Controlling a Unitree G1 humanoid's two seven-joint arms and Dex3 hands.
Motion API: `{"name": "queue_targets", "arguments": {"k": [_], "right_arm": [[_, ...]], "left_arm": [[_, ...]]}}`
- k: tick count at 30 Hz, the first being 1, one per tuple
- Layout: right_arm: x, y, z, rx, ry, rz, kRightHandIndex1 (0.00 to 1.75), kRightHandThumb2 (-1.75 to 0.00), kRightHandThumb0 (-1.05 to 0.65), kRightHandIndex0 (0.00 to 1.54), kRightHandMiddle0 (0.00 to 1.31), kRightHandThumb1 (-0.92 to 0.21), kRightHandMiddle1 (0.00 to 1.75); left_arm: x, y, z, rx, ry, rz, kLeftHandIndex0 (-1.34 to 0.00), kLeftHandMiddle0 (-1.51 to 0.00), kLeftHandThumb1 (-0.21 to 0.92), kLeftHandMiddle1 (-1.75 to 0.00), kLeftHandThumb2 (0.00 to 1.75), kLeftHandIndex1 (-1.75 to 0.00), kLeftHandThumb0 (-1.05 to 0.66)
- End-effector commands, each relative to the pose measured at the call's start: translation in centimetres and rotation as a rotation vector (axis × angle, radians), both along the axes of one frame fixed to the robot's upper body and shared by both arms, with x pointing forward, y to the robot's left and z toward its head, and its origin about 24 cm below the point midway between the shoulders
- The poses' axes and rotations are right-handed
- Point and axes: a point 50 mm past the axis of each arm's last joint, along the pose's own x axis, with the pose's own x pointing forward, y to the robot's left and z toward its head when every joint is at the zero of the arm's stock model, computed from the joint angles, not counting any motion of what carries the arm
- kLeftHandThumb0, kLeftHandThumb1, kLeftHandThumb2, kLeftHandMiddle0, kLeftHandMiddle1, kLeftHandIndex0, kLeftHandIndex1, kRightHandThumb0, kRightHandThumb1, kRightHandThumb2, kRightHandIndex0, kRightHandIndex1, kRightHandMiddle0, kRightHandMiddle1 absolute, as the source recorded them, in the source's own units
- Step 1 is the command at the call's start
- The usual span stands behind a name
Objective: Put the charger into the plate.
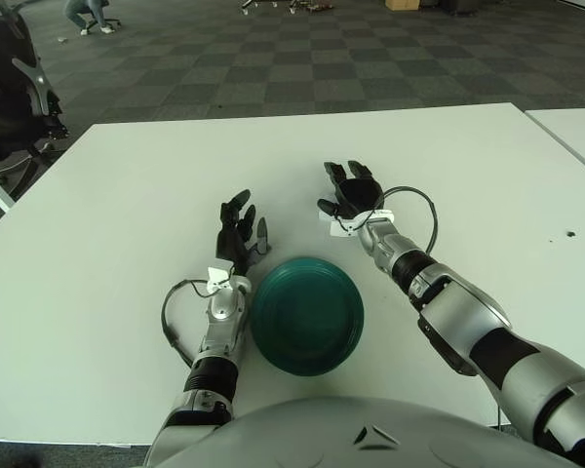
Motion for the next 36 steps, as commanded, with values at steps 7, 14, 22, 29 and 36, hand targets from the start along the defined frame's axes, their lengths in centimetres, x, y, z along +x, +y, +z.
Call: {"name": "queue_targets", "arguments": {"k": [7, 14, 22, 29, 36], "right_arm": [[-4.5, -2.7, -6.4, -0.09, 0.263, -0.062, 0.02, -0.94, -1.05, 0.24, 0.0, -0.92, 0.52], [-4.6, -2.5, -6.5, -0.092, 0.269, -0.056, 0.02, -0.92, -1.05, 0.24, 0.0, -0.92, 0.58], [-4.9, -2.2, -6.7, -0.091, 0.291, -0.04, 0.02, -0.93, -1.05, 0.25, 0.0, -0.92, 0.63], [-5.6, -2.1, -7.5, -0.118, 0.342, -0.022, 0.01, -0.91, -1.05, 0.24, 0.0, -0.92, 0.55], [-7.1, -2.6, -9.1, -0.191, 0.436, 0.001, 0.0, -0.91, -1.05, 0.21, 0.0, -0.92, 0.43]], "left_arm": [[-3.8, -1.7, -4.7, -0.073, 0.265, 0.009, 0.0, -0.44, 0.92, -0.03, 0.88, -0.81, -0.66], [-3.8, -1.6, -4.8, -0.074, 0.267, 0.009, 0.0, -0.45, 0.92, -0.03, 0.88, -0.82, -0.66], [-3.6, -1.6, -4.6, -0.078, 0.259, 0.006, 0.0, -0.43, 0.92, -0.02, 0.89, -0.81, -0.66], [-3.5, -1.7, -4.6, -0.098, 0.261, 0.009, 0.0, -0.42, 0.92, -0.02, 0.88, -0.81, -0.65], [-3.4, -1.9, -4.5, -0.099, 0.259, 0.01, 0.0, -0.42, 0.92, -0.02, 0.87, -0.81, -0.65]]}}
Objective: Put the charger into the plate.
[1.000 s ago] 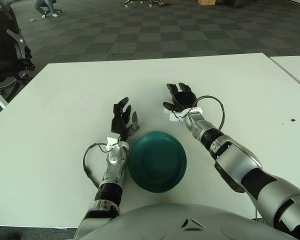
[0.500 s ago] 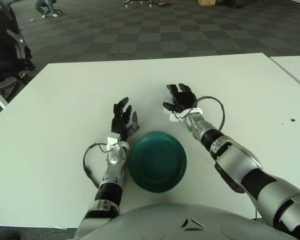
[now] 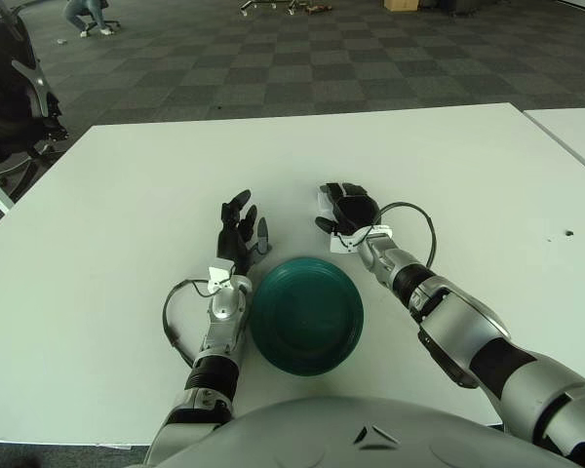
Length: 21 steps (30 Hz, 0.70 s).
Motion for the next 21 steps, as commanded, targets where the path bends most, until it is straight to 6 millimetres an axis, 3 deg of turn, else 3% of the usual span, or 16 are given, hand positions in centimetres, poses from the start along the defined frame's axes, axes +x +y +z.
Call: {"name": "queue_targets", "arguments": {"k": [1, 14, 21], "right_arm": [[-5.4, -2.7, -6.7, -0.2, 0.342, -0.002, 0.0, -0.91, -1.05, 0.21, 0.0, -0.92, 0.41], [-7.0, -4.3, -8.5, -0.417, 0.537, 0.048, 0.0, -0.93, -1.05, 0.07, 0.0, -0.92, 0.17], [-7.5, -4.6, -9.0, -0.447, 0.603, 0.054, 0.0, -0.91, -1.05, 0.05, 0.0, -0.92, 0.13]], "left_arm": [[-3.5, -1.9, -4.2, -0.086, 0.234, 0.01, 0.0, -0.42, 0.92, -0.02, 0.87, -0.81, -0.65], [-3.7, -2.4, -4.2, -0.102, 0.231, 0.012, 0.0, -0.43, 0.92, -0.02, 0.86, -0.82, -0.65], [-3.8, -2.7, -4.1, -0.103, 0.227, 0.014, 0.0, -0.43, 0.92, -0.02, 0.87, -0.82, -0.66]]}}
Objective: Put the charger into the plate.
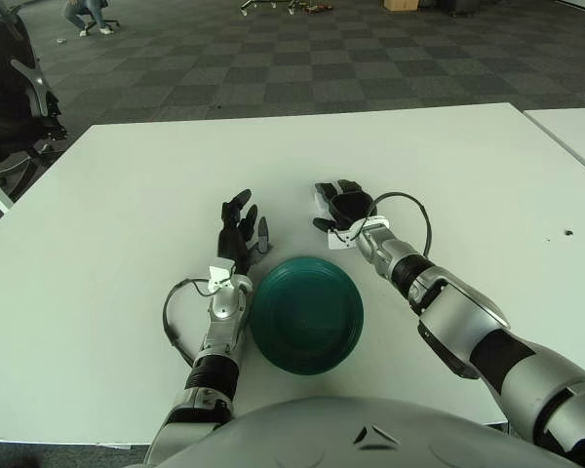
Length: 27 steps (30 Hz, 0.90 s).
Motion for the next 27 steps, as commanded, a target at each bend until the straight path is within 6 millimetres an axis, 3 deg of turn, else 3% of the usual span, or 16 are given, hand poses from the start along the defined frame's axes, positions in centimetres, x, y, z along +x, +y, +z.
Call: {"name": "queue_targets", "arguments": {"k": [1, 8, 17, 24, 27], "right_arm": [[-8.5, -5.1, -9.7, -0.33, 0.534, -0.048, 0.0, -0.91, -1.05, 0.05, 0.0, -0.92, 0.13], [-8.3, -6.0, -9.7, -0.357, 0.612, -0.055, 0.01, -0.86, -1.05, 0.07, 0.0, -0.92, 0.08], [-5.8, -8.0, -7.9, -0.452, 0.638, -0.039, 0.03, -0.84, -1.04, 0.12, 0.0, -0.92, 0.01], [-5.5, -8.9, -7.6, -0.51, 0.687, -0.023, 0.03, -0.8, -1.03, 0.14, 0.02, -0.92, 0.02], [-6.4, -9.1, -8.3, -0.539, 0.711, -0.012, 0.03, -0.77, -1.02, 0.14, 0.02, -0.92, 0.03]], "left_arm": [[-4.0, -2.7, -4.3, -0.106, 0.243, 0.015, 0.0, -0.43, 0.92, -0.02, 0.87, -0.82, -0.66], [-4.3, -2.9, -4.3, -0.116, 0.24, 0.018, 0.0, -0.42, 0.92, -0.01, 0.87, -0.83, -0.66], [-4.7, -3.2, -4.7, -0.163, 0.242, 0.031, 0.0, -0.44, 0.92, -0.02, 0.85, -0.85, -0.67], [-5.0, -3.5, -4.9, -0.196, 0.238, 0.046, 0.0, -0.45, 0.92, -0.03, 0.84, -0.84, -0.68], [-4.9, -3.7, -4.9, -0.215, 0.235, 0.051, 0.0, -0.45, 0.92, -0.03, 0.83, -0.83, -0.67]]}}
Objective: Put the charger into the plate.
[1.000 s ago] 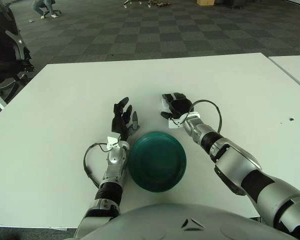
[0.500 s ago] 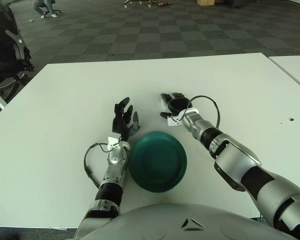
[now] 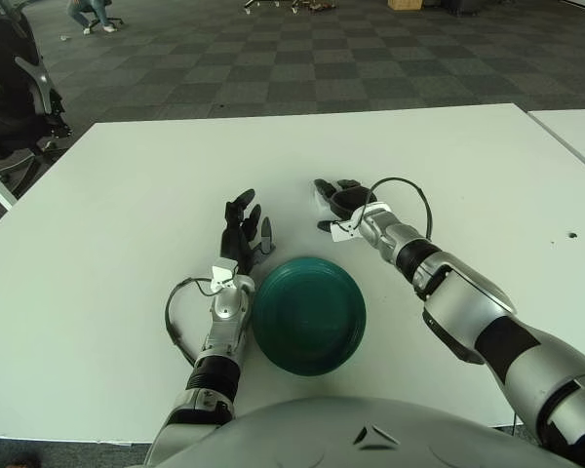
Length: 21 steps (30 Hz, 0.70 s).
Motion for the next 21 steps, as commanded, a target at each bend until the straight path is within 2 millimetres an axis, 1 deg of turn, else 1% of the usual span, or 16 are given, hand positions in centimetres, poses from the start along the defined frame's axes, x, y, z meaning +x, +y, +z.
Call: {"name": "queue_targets", "arguments": {"k": [1, 3, 5, 9, 12, 13, 16, 21], "right_arm": [[-8.4, -8.2, -9.9, -0.408, 0.549, -0.107, 0.03, -0.77, -1.02, 0.14, 0.03, -0.92, 0.03], [-8.8, -8.3, -10.2, -0.413, 0.551, -0.105, 0.02, -0.75, -1.01, 0.14, 0.02, -0.92, 0.04], [-8.5, -8.3, -10.0, -0.416, 0.542, -0.102, 0.02, -0.74, -1.0, 0.14, 0.03, -0.92, 0.05], [-8.3, -8.6, -9.8, -0.425, 0.533, -0.095, 0.01, -0.71, -0.99, 0.15, 0.01, -0.92, 0.14], [-8.4, -8.7, -9.9, -0.429, 0.533, -0.09, 0.01, -0.7, -0.97, 0.15, 0.0, -0.92, 0.24], [-8.4, -8.5, -9.9, -0.427, 0.536, -0.085, 0.01, -0.7, -0.97, 0.15, 0.0, -0.92, 0.26], [-8.4, -7.4, -9.9, -0.42, 0.542, -0.063, 0.01, -0.71, -0.96, 0.16, 0.0, -0.92, 0.38], [-8.4, -6.8, -9.9, -0.429, 0.525, -0.035, 0.02, -0.71, -0.94, 0.18, 0.0, -0.92, 0.48]], "left_arm": [[-4.9, -3.4, -5.3, -0.217, 0.266, 0.064, 0.0, -0.45, 0.92, -0.03, 0.83, -0.83, -0.67], [-4.9, -3.5, -5.3, -0.219, 0.266, 0.065, 0.0, -0.45, 0.92, -0.03, 0.83, -0.82, -0.67], [-4.9, -3.5, -5.2, -0.223, 0.266, 0.072, 0.0, -0.45, 0.92, -0.03, 0.83, -0.82, -0.66], [-4.9, -3.6, -5.2, -0.231, 0.265, 0.087, 0.0, -0.45, 0.92, -0.03, 0.83, -0.81, -0.66], [-5.0, -3.6, -5.1, -0.229, 0.262, 0.099, 0.0, -0.46, 0.92, -0.03, 0.83, -0.82, -0.66], [-5.0, -3.6, -5.1, -0.227, 0.261, 0.103, 0.0, -0.46, 0.92, -0.03, 0.83, -0.82, -0.66], [-5.0, -3.7, -5.1, -0.224, 0.258, 0.109, 0.0, -0.47, 0.92, -0.04, 0.83, -0.84, -0.66], [-5.1, -4.0, -5.1, -0.227, 0.256, 0.114, 0.0, -0.48, 0.92, -0.05, 0.83, -0.85, -0.66]]}}
